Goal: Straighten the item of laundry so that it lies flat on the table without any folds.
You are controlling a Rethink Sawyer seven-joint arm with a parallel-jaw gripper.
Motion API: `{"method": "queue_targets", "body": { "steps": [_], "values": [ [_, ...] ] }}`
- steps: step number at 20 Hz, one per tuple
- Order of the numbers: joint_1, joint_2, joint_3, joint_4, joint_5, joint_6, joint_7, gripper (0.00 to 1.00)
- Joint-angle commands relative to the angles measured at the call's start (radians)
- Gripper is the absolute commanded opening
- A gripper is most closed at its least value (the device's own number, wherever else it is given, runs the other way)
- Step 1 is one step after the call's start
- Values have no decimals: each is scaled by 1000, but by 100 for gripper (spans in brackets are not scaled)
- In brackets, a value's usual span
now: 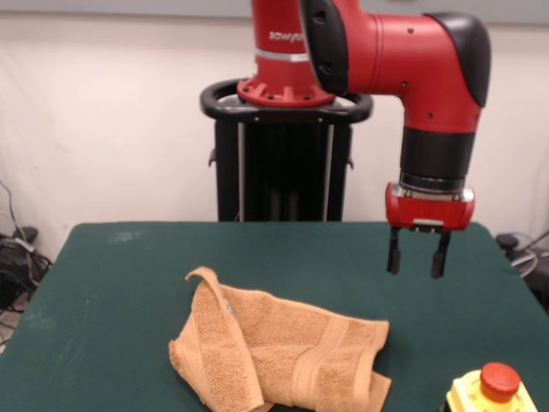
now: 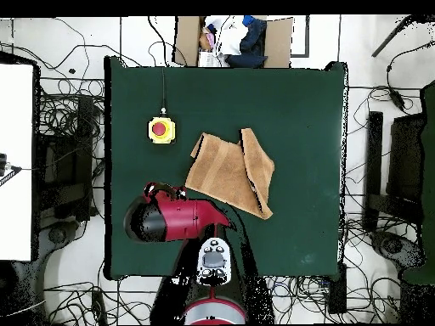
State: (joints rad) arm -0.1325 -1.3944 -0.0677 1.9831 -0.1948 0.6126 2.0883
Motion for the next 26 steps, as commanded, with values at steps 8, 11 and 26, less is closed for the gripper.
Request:
{"method": "queue_targets", "body": {
  "steps": [8, 11, 26],
  "values": [
    [-95, 325, 102, 248, -245, -426, -15, 100],
    [-29, 417, 36, 195, -253, -462, 83, 100],
    [-151, 582, 150, 217, -160, -500, 93, 100]
  ]
}}
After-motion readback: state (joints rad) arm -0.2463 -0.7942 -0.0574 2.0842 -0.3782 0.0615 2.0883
